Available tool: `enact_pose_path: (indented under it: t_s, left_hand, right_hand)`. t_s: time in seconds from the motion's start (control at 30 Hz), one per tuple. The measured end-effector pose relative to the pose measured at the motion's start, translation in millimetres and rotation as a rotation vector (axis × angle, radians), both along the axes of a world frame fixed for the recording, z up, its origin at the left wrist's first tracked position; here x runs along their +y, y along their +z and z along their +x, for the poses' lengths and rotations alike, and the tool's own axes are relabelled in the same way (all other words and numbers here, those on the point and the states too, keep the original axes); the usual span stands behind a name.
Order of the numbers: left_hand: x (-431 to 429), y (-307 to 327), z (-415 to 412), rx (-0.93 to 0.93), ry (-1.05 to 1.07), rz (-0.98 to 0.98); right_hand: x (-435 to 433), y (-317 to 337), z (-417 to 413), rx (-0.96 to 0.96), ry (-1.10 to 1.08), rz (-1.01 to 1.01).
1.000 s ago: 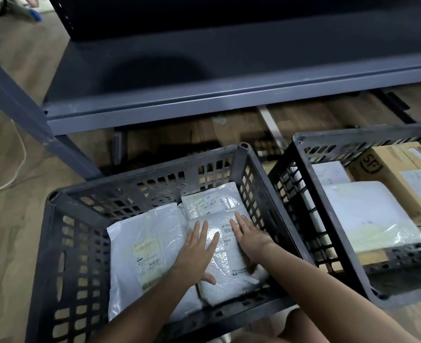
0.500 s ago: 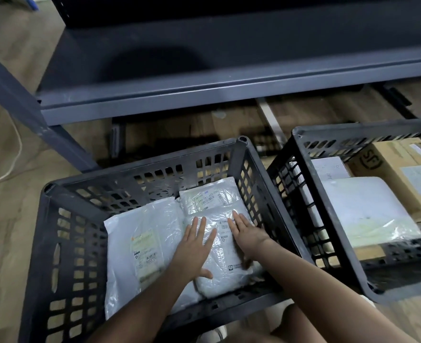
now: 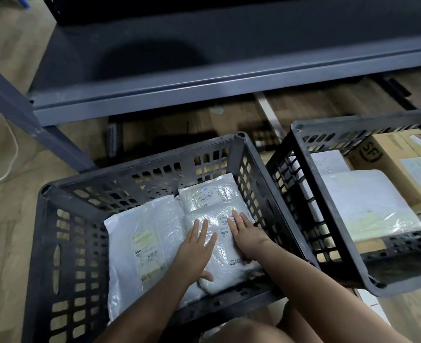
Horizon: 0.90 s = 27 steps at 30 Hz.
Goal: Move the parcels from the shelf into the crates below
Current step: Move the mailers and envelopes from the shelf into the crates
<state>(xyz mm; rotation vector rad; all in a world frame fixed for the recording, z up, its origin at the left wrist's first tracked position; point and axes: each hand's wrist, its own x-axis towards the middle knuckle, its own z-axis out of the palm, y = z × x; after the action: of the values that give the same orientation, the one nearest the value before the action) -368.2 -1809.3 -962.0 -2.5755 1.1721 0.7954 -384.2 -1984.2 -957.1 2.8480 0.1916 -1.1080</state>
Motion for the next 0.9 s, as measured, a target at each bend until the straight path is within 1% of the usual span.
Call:
enact_pose_path:
  t_s: [0.1, 0.2, 0.27, 0.33, 0.4, 0.43, 0.57, 0.67, 0.77, 0.9]
  left_hand:
    - [1, -3, 3, 0.035, 0.010, 0.002]
    - [3, 12, 13, 0.101, 0.045, 0.004]
    - [3, 25, 25, 0.177, 0.127, -0.020]
    - [3, 45, 34, 0.229, 0.248, -0.114]
    - [7, 74, 36, 0.239, 0.383, -0.198]
    - [11, 91, 34, 0.225, 0.418, -0.222]
    - [30, 175, 19, 0.130, 0.444, -0.226]
    - [40, 240, 8, 0.120, 0.500, -0.254]
    - [46, 327, 3, 0.131, 0.540, -0.289]
    - [54, 469, 2, 0.074, 0.584, -0.330]
  right_hand:
    - [-3, 0, 3, 0.010, -0.033, 0.045]
    - [-12, 15, 4, 0.094, -0.094, 0.185]
    - [-11, 36, 6, 0.111, -0.136, 0.289]
    - [-7, 58, 8, 0.067, -0.156, 0.336]
    - [-2, 84, 7, 0.015, -0.179, 0.354]
    - [0, 98, 4, -0.011, -0.195, 0.361]
    - [8, 172, -15, -0.113, -0.187, 0.351]
    - [12, 245, -30, -0.188, -0.146, 0.367]
    - [12, 336, -38, -0.240, -0.123, 0.383]
    - [5, 477, -41, -0.330, -0.151, 0.394]
